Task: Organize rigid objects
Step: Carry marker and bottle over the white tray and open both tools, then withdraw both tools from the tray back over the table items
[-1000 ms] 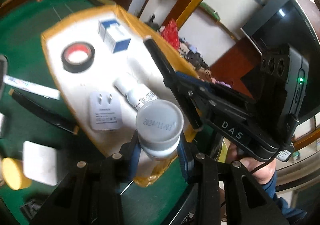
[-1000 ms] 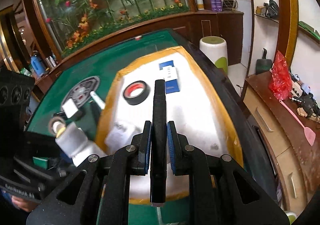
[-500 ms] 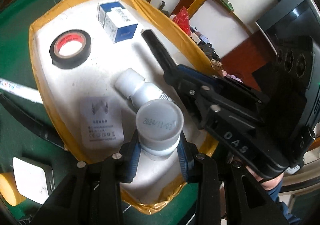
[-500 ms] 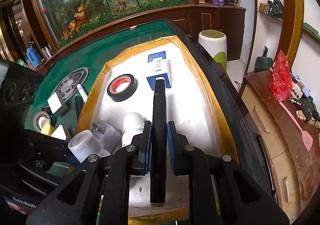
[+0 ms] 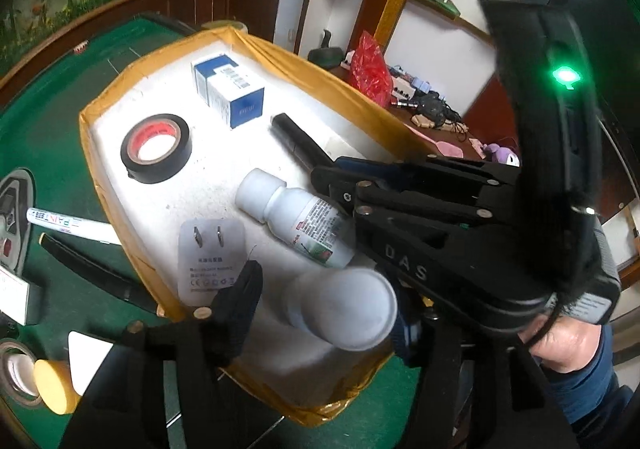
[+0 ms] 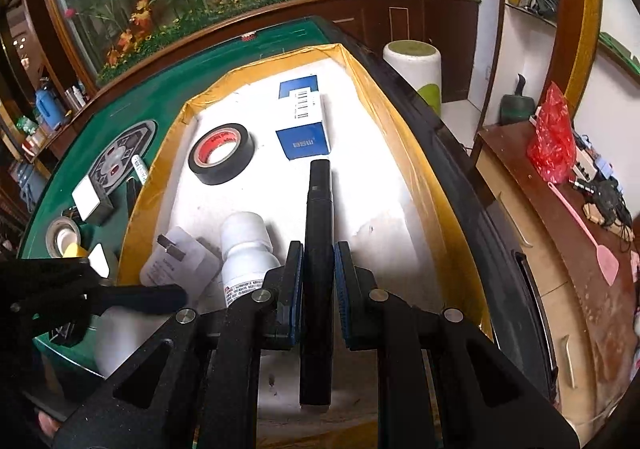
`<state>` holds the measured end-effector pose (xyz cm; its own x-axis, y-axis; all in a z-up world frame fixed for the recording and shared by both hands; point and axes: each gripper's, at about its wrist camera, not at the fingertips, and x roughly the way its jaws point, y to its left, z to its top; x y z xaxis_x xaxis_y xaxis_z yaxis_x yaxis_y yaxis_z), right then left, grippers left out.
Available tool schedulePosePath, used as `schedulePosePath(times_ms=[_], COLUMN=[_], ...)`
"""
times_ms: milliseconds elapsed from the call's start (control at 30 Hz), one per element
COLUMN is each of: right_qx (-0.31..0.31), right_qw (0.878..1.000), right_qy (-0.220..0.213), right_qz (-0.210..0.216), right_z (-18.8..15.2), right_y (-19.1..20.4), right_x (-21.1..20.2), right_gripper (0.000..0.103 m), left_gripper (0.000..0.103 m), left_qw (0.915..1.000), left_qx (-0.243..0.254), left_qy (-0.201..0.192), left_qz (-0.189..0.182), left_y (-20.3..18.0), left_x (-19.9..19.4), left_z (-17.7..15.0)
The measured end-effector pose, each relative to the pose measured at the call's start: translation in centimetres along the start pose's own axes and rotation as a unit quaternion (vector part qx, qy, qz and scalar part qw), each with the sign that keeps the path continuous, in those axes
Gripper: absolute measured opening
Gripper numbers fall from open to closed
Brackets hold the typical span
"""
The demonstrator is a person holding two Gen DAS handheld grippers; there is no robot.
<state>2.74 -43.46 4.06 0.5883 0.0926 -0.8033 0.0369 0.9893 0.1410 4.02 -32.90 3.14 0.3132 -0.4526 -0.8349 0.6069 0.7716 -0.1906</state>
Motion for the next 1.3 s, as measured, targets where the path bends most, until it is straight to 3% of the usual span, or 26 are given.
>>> schedulePosePath(times_ms=[167, 333, 800, 1067, 1300], right_qx=[0.005, 0.004, 0.024, 0.013, -0.015], right_qw=[1.0, 0.999, 0.997, 0.997, 0.995], right_qy=[-0.009, -0.032, -0.065, -0.079, -0.072], right_qz=[-0.014, -0.036, -0.039, 0.003, 0.06], right_z=[0.0, 0.1, 0.1, -0.2, -0.8], right_y=[0.1, 0.4, 3.0, 6.5, 11.6], right_x=[-0.6, -2.0, -5.7, -7.1, -6.9], right_gripper=[0.016, 0.039, 0.039, 0.039, 0.039], left_gripper=[0.064, 0.064, 0.065, 0.065, 0.065], left_qw=[1.0, 0.9996, 0.9975, 0.9947, 0.9905], left_qx=[-0.001, 0.004, 0.001, -0.018, -0.058], left_qy=[-0.006, -0.028, -0.07, -0.101, -0.123], left_qz=[0.0, 0.003, -0.008, -0.007, 0.02], left_y=[-0.4, -0.3, 1.1, 3.5, 8.1], left_x=[-0.8, -3.0, -7.3, -10.2, -12.7], left_z=[0.0, -0.6, -2.0, -3.3, -5.4])
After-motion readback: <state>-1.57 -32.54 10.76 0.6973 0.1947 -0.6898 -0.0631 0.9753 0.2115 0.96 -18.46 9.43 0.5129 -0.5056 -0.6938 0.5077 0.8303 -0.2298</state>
